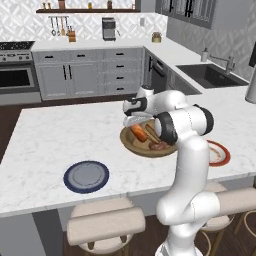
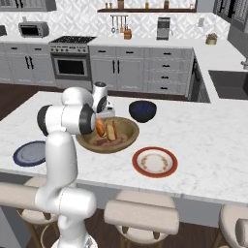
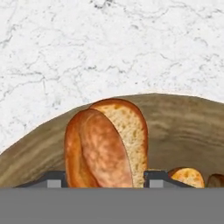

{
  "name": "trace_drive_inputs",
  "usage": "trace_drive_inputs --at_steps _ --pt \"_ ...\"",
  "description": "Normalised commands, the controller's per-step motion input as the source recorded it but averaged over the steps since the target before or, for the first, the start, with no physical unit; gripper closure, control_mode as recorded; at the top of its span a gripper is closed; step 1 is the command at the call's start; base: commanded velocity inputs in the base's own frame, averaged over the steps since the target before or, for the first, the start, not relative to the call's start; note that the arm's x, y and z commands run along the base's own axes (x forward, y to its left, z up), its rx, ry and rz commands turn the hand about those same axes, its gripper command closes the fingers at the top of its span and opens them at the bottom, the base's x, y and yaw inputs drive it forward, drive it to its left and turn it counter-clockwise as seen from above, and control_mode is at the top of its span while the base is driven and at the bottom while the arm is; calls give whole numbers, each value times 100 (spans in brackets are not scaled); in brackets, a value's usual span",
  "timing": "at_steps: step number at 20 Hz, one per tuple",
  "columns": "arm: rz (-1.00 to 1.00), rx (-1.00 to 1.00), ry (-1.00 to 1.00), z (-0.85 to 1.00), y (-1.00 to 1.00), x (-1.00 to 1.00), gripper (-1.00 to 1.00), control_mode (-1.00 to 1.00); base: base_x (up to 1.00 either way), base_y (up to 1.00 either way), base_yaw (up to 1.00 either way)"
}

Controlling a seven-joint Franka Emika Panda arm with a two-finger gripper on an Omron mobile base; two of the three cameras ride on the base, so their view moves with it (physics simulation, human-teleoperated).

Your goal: Place one bun and one sausage from the bowl on each plate.

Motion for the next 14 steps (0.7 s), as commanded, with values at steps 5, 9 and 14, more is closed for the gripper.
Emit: trace_drive_inputs --at_steps 5,9,14 --pt "1 -2 0 11 38 -29 100 -100 0 0 0" --pt "-1 0 4 72 58 -73 100 -100 0 0 0" --pt "-10 1 15 73 55 -81 100 -100 0 0 0"
